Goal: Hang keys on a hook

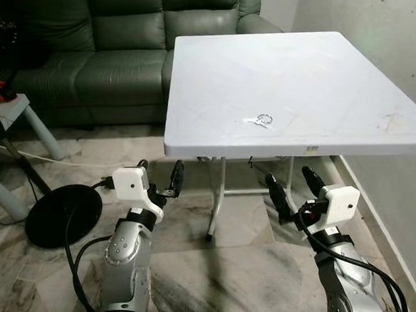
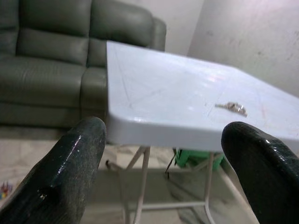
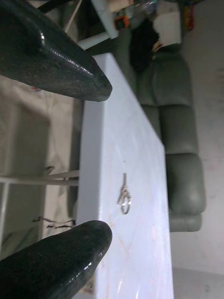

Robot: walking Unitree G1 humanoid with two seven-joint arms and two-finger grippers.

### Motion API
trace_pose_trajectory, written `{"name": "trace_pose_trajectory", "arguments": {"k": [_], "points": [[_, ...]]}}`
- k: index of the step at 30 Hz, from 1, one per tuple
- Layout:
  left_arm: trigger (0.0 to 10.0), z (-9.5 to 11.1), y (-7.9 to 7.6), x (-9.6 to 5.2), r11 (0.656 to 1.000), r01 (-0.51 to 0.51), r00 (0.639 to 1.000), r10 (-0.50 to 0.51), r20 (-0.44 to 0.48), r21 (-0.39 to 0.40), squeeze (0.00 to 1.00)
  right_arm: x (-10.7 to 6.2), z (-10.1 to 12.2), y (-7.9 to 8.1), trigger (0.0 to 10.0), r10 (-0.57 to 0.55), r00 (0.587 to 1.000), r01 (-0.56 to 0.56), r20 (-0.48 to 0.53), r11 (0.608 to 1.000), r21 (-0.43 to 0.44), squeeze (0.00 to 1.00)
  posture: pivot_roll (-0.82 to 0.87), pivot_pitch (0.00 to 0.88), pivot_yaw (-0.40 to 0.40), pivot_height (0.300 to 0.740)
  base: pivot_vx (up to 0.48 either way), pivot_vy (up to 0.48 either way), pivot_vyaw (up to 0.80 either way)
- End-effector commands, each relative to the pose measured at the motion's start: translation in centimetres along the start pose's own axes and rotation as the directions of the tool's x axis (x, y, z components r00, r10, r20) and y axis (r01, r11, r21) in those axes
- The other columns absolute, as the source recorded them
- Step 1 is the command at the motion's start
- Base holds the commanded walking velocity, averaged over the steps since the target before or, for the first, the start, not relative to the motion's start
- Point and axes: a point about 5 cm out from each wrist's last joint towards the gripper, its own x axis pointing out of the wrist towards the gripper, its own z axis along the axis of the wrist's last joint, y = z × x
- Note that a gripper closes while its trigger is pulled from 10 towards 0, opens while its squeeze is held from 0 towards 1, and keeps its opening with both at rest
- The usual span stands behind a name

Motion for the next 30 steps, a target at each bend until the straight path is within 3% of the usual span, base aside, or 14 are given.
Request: {"name": "trace_pose_trajectory", "arguments": {"k": [1,2,11,30], "points": [[10.0,0.2,-0.1,-0.2,1.000,-0.004,1.000,0.004,-0.007,0.001,0.00,0.0,0.3,0.2,10.0,-0.004,1.000,0.004,-0.011,1.000,-0.009,1.00,0.03,0.044,-0.023,0.740,0.000,0.000,0.00],[10.0,0.2,-0.1,-0.2,1.000,-0.005,1.000,0.005,-0.019,0.001,0.00,0.1,0.5,0.4,10.0,0.003,1.000,-0.003,-0.018,1.000,-0.011,0.00,0.03,0.045,-0.024,0.740,0.000,0.000,0.00],[10.0,0.2,0.1,-0.2,1.000,-0.020,0.999,0.020,-0.044,0.010,0.00,0.5,1.0,0.4,10.0,0.012,1.000,-0.012,-0.016,1.000,-0.012,0.00,0.04,0.048,-0.027,0.740,0.000,0.000,0.00],[10.0,0.3,-0.2,0.0,0.999,-0.015,0.998,0.017,-0.063,0.033,0.00,1.1,2.0,0.7,10.0,0.029,1.000,-0.029,-0.005,0.999,-0.029,0.00,0.04,0.048,-0.027,0.740,0.304,0.000,0.00]]}}
